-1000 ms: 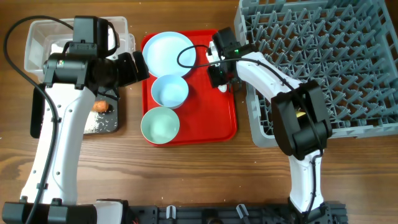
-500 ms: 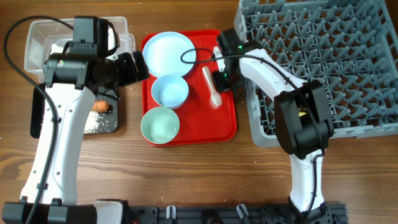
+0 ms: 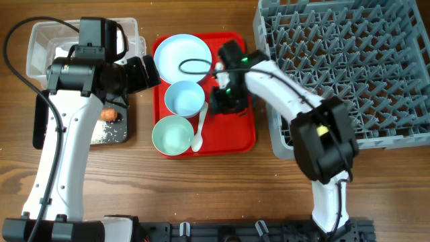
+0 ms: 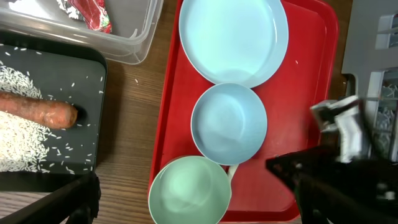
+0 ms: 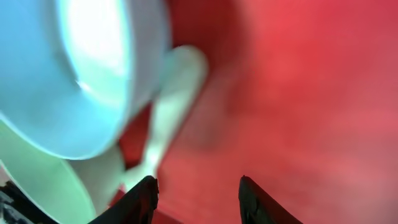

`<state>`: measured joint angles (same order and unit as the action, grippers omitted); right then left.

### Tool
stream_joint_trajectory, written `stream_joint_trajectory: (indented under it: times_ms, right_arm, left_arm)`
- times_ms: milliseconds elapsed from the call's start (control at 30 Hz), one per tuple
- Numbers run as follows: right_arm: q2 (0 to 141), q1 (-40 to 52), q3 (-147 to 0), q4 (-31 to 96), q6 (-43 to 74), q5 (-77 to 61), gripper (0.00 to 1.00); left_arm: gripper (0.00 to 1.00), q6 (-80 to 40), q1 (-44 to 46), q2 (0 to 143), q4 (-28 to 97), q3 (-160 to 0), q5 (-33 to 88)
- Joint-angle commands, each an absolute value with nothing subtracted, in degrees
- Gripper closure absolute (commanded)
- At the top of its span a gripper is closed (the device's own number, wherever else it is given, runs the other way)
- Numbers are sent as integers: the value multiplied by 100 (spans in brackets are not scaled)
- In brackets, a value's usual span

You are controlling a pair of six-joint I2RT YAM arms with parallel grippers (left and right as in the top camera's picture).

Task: Sort waste into correct bins and load items into the dishwasher rack
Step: 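Grasp the light-blue bowl with right gripper and lift toward the rack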

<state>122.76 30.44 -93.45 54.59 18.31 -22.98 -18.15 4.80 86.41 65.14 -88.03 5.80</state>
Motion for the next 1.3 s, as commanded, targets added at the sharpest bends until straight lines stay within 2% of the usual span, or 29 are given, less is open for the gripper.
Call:
stream_joint_trajectory:
  times_ms: [0,133,200,267,467,567,733,1000,1067,1100,1267]
  right_arm:
    - [12086,3179,-9299,5308,2576,-2185,54]
    - [11537,2952,-9299,5035,2578,-2073,50]
    - [11166,2786,-9299,4838,2709,-1769,38]
    - [11015,2611,-9299,4685,2705,-1734,34]
    - [11017,2331,-9299,4657,2683,-1820,35]
    - [11113,2679,-9297,4547,3046,-1385,42]
    - [12001,3291,-9297,4132,3468,-1002,62]
    - [12630,3422,-9297,3745,3470,-1004,71]
    - [12689,3454,-9297,3732,3468,-1007,91]
    - [12685,3452,-9299,3723,3465,-998,96]
    - [11714,3035,-9301,4134,3159,-449,96]
  left_arm:
    - [0,-1848,471,8549,6508,-8906,534]
    - [0,-1846,482,8552,6547,-8906,552]
    - [0,-1826,515,8552,6637,-8906,548]
    - [0,-1824,513,8562,6718,-8906,548]
    - [0,-1566,991,8715,6657,-8906,301]
    - [0,-1920,805,8713,6630,-8906,-32]
    - [0,-2300,-268,8713,6521,-8906,-115]
    - [0,-2298,-478,8713,6521,-8906,-115]
    - [0,-2298,-478,8713,6521,-8906,-115]
    - [0,-2298,-478,8713,6521,-8906,-115]
    - [0,-2298,-478,8713,6521,-8906,-115]
